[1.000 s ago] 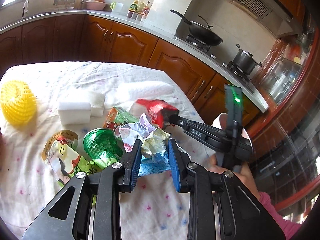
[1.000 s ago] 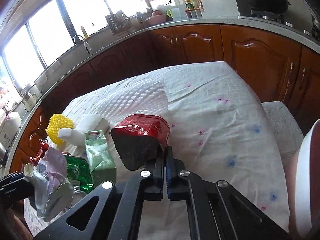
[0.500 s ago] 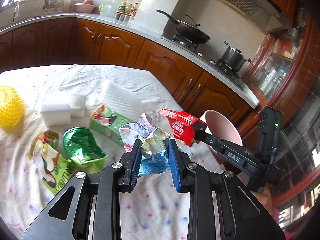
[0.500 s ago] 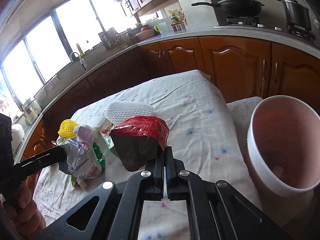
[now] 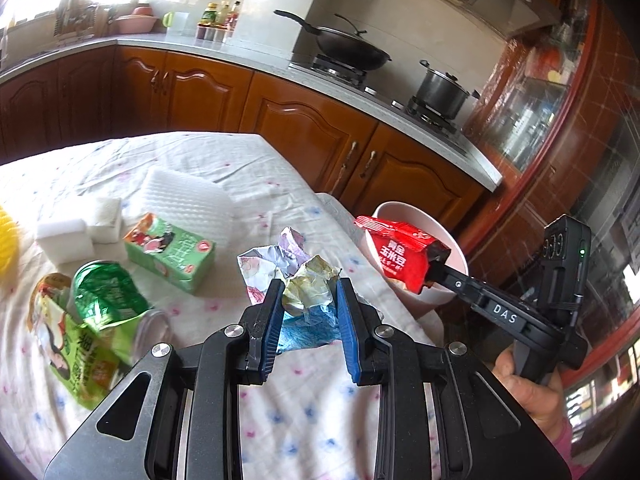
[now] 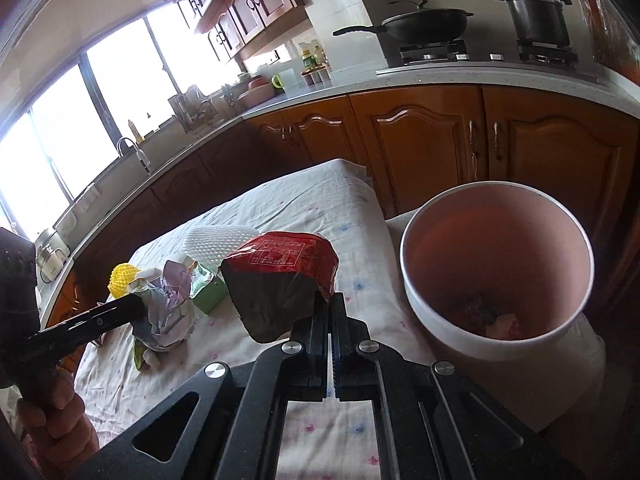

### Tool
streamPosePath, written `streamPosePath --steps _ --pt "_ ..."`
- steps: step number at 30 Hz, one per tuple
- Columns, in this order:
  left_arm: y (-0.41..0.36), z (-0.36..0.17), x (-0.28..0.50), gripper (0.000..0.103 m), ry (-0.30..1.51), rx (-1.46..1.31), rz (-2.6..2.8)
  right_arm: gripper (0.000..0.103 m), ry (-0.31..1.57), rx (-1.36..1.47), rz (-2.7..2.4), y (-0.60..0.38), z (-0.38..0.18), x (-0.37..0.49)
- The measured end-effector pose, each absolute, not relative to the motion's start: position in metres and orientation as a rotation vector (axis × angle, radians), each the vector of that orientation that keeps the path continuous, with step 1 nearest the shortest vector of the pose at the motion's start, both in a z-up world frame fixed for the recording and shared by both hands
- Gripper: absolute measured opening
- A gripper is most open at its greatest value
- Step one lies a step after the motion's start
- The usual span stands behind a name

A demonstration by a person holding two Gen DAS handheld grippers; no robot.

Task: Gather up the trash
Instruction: 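Carry the foil wrapper and the red-black bag over the pink bucket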

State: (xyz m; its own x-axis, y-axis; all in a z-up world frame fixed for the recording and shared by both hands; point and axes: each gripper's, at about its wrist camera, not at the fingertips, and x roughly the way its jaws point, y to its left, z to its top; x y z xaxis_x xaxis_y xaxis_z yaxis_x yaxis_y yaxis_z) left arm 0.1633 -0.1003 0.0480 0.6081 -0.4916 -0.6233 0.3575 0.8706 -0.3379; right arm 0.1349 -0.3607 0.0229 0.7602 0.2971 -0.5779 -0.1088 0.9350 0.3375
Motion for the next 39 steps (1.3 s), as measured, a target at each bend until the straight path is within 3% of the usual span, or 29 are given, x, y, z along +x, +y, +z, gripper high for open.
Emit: streamPosePath --steps 39 --pt "-0.237 0.063 0.203 0.025 0.789 -0.056 -0.670 0.001 0.646 0.372 0.010 -0.481 0.025 0.121"
